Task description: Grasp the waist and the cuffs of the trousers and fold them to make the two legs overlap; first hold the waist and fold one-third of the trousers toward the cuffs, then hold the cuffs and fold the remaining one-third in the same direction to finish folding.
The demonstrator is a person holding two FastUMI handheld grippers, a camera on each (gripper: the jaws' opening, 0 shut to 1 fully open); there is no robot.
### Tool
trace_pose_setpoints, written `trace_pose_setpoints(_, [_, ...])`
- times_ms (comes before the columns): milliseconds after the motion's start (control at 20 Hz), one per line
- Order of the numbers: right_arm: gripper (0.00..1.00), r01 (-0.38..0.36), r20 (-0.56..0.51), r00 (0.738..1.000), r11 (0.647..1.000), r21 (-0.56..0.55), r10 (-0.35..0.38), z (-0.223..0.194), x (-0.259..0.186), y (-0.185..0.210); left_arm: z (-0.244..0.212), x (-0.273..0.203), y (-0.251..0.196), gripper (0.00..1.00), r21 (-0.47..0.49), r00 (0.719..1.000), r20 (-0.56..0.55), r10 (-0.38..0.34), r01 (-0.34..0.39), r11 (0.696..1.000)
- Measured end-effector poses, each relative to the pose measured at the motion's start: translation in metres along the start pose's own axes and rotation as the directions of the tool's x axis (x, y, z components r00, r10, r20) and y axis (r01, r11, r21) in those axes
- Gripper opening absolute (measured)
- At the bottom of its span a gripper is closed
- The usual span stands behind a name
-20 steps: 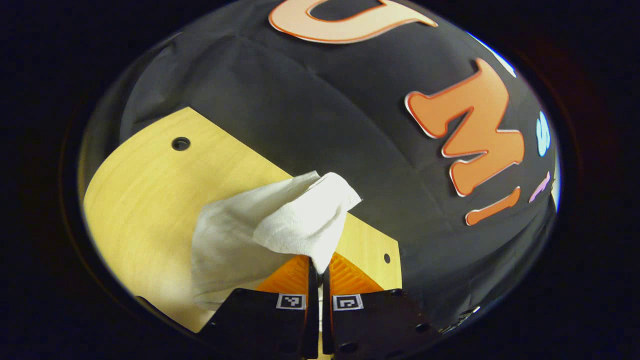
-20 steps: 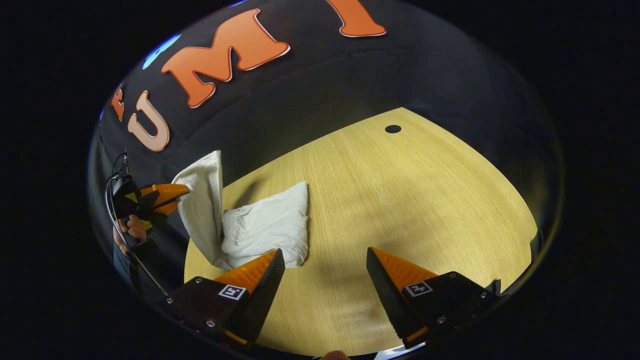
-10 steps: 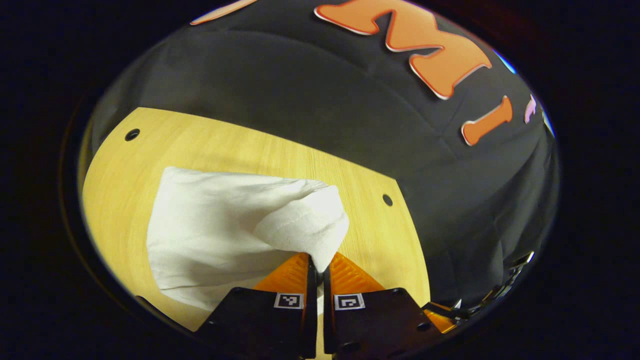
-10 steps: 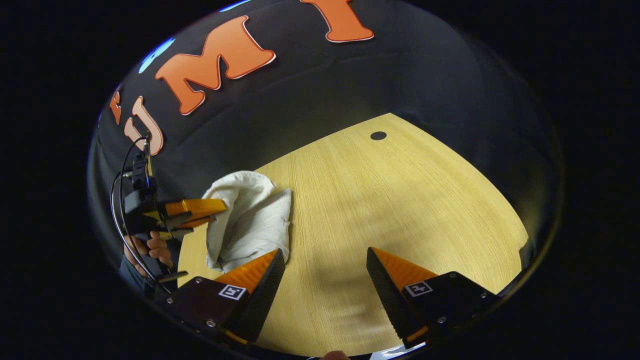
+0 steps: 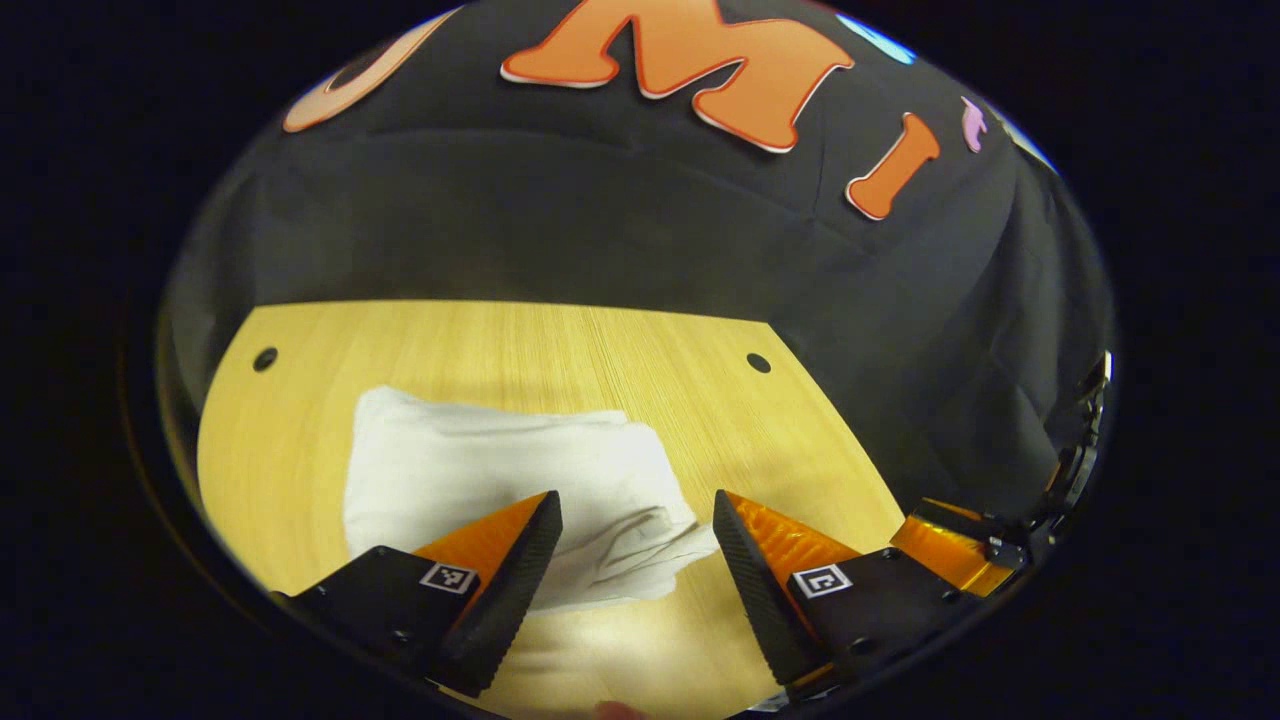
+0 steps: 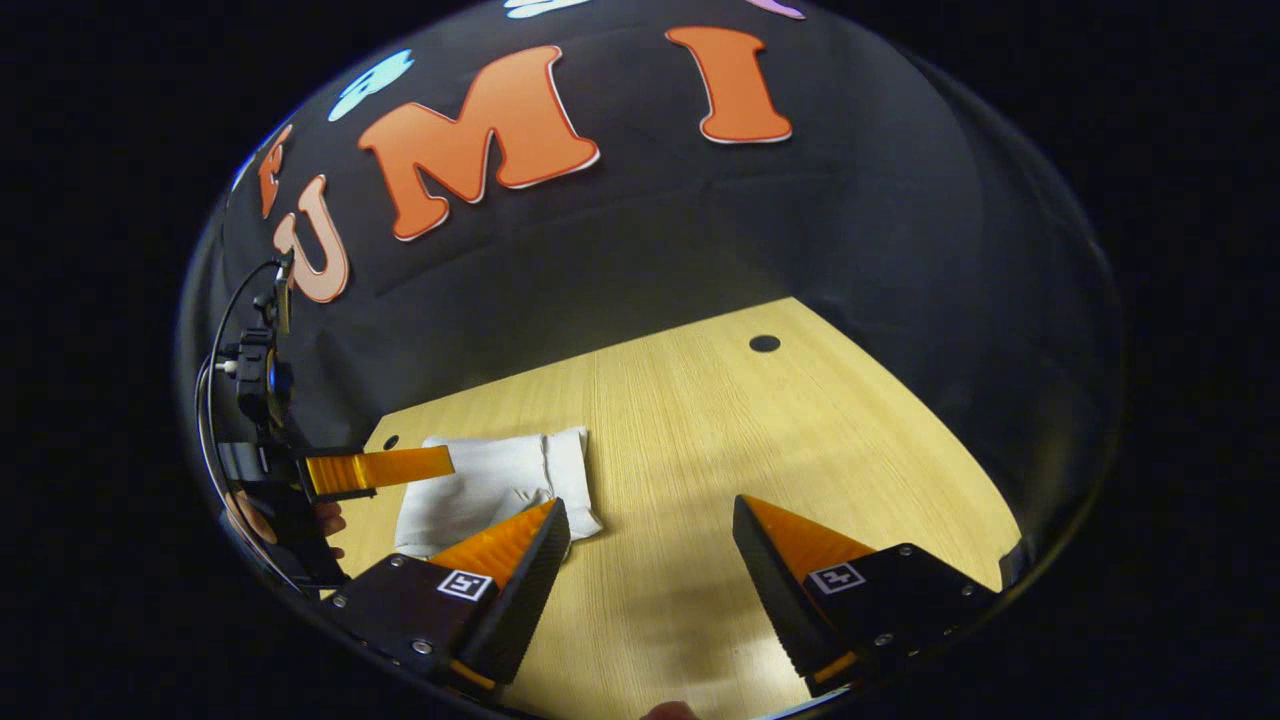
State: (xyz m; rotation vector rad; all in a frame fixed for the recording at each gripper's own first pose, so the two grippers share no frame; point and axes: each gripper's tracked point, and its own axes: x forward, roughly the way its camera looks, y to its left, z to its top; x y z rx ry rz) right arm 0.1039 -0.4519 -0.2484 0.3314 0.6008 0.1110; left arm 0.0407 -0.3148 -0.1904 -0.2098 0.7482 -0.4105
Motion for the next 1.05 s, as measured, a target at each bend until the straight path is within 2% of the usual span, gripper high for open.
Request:
trace_pose_setpoints(200, [0.99, 0.005, 0.118, 0.993, 0.994, -0.112, 0.008, 0.034, -0.012, 0.02, 0.025, -0.026, 0.005, 0.99, 0.058, 0.989, 0.122, 0.09, -0.097, 0.994])
trace_pose_setpoints(350, [0.98, -0.012, 0.184, 0.982, 0.983, -0.182, 0.046, 0.051, -0.024, 0.04, 0.034, -0.045, 0.005, 0.99, 0.063, 0.962, 0.23, 0.15, -0.168, 0.984])
trace_pose_setpoints(500, [0.98, -0.039, 0.214, 0.973, 0.972, -0.233, 0.09, 0.059, -0.031, 0.064, 0.027, -0.05, 0.005, 0.99, 0.048, 0.915, 0.342, 0.216, -0.247, 0.968])
trace_pose_setpoints(650, [0.98, -0.062, 0.25, 0.959, 0.963, -0.262, 0.13, 0.067, -0.039, 0.085, 0.03, -0.06, 0.004, 0.99, 0.032, 0.853, 0.446, 0.27, -0.316, 0.948])
trace_pose_setpoints(750, [0.99, -0.061, 0.285, 0.947, 0.955, -0.289, 0.147, 0.074, -0.05, 0.096, 0.029, -0.062, 0.002, 0.96, 0.017, 0.813, 0.509, 0.283, -0.338, 0.941])
trace_pose_setpoints(800, [0.98, -0.06, 0.301, 0.941, 0.952, -0.3, 0.154, 0.077, -0.054, 0.104, 0.029, -0.06, 0.004, 0.99, 0.008, 0.794, 0.537, 0.285, -0.343, 0.939])
trace_pose_setpoints(900, [0.99, -0.058, 0.328, 0.931, 0.95, -0.307, 0.163, 0.08, -0.065, 0.118, 0.029, -0.068, 0.005, 0.99, 0.001, 0.761, 0.58, 0.291, -0.359, 0.934])
trace_pose_setpoints(1050, [0.99, -0.049, 0.372, 0.914, 0.954, -0.295, 0.162, 0.086, -0.083, 0.135, 0.027, -0.078, 0.008, 0.99, -0.001, 0.727, 0.619, 0.297, -0.377, 0.926])
